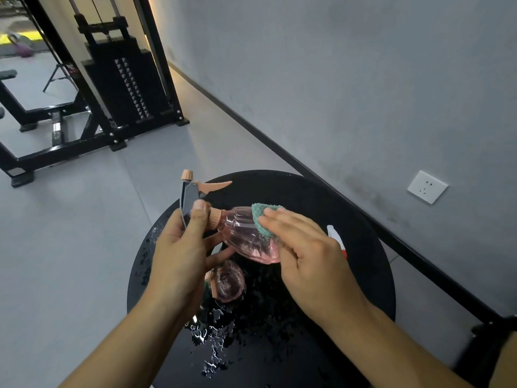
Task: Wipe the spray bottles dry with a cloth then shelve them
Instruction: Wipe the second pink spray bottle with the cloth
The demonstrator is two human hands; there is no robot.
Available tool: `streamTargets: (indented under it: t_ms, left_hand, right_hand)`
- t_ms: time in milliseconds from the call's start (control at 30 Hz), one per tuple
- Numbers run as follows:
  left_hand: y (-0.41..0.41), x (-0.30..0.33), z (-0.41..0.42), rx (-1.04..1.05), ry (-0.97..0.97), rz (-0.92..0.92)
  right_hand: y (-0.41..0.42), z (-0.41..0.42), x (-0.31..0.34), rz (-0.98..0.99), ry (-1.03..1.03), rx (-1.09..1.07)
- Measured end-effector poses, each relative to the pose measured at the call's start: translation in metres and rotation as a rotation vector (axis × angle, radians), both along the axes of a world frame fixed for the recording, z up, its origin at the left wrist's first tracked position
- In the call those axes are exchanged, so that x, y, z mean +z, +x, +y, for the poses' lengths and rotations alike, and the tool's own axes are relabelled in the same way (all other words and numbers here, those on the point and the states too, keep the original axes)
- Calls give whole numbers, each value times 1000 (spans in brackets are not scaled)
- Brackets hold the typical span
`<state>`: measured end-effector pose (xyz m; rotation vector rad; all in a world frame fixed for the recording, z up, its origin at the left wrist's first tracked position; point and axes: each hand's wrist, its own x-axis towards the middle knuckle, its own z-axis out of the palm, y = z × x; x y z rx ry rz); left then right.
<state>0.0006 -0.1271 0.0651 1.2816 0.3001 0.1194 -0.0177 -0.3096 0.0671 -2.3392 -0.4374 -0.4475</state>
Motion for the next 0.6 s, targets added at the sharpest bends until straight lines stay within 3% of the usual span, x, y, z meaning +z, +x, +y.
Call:
streamTargets:
  t_ms: [200, 467, 600]
  left_hand:
    - [-2, -2, -8, -1, -54, 58]
    - [3, 5, -5, 53, -316, 182]
    - [0, 8, -5, 49, -276, 212]
  right_hand:
    - [2, -1, -13, -71, 60, 32]
    - [1, 3, -20, -64, 40, 78]
    - [2, 1, -21, -24, 34, 58]
